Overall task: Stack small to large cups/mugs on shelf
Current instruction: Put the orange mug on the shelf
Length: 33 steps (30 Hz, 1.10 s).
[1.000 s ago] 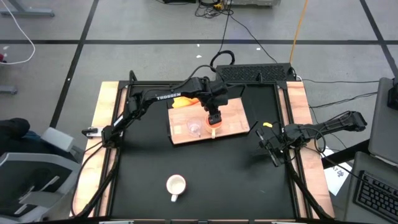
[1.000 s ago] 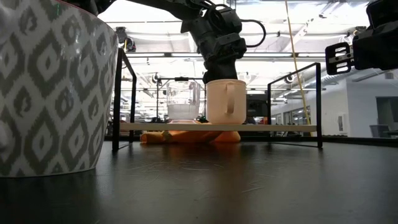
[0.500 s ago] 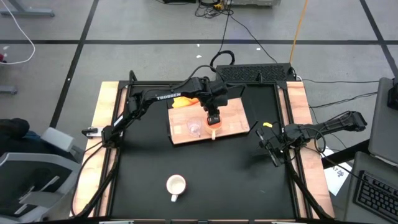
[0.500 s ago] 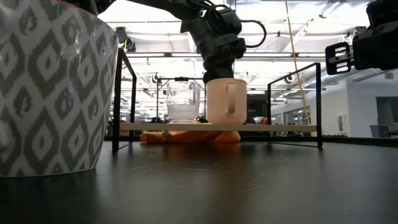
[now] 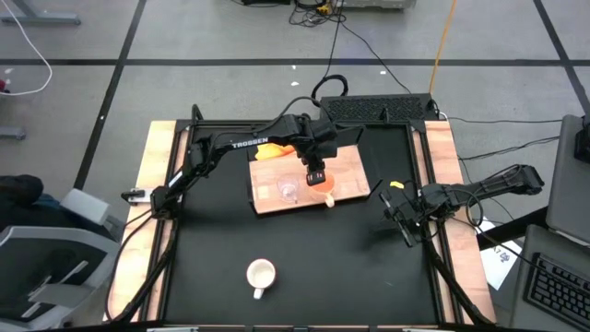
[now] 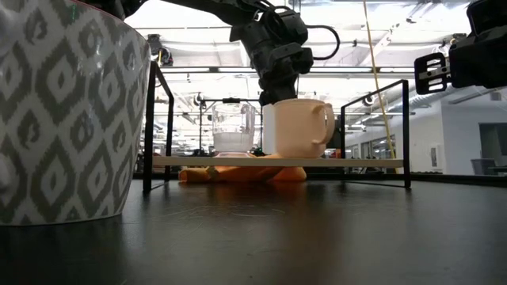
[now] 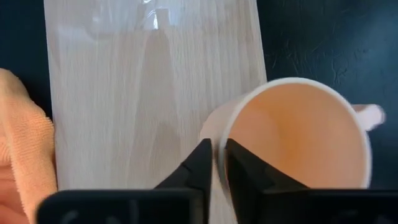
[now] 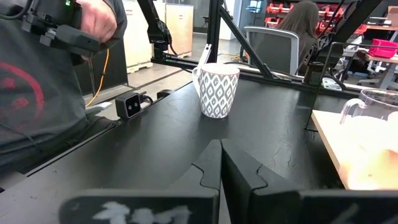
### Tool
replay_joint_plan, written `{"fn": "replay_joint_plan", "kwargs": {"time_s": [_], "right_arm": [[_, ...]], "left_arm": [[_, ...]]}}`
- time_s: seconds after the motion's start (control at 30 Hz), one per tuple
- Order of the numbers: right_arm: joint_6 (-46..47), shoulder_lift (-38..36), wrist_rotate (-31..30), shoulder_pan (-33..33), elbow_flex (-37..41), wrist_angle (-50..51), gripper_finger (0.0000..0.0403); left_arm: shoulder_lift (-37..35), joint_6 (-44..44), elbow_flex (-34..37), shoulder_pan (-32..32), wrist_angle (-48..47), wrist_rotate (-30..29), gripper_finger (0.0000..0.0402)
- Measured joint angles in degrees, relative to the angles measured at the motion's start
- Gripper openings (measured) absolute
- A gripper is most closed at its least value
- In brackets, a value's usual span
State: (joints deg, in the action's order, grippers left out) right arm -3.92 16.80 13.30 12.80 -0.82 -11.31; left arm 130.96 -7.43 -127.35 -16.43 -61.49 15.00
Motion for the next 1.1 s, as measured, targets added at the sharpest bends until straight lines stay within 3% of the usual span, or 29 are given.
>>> {"fn": "replay_joint_plan", "kwargs": {"time_s": [0.33,0.8,1.1], "right_arm": [[-0.1,0.0,0.0,0.0,0.0,0.0,0.0],[-0.2,0.0,0.0,0.0,0.0,0.0,0.0],[-0.2,0.0,0.0,0.0,0.0,0.5,0.0]], "left_arm": [[0.0,-2.0,0.0,0.0,0.0,-0.4,0.0136],[-0.5,-3.8,0.0,0.0,0.6,-1.6,0.0217],[-5.1,-4.0,-0.3,0.0,1.0,-1.6,0.0248]]}}
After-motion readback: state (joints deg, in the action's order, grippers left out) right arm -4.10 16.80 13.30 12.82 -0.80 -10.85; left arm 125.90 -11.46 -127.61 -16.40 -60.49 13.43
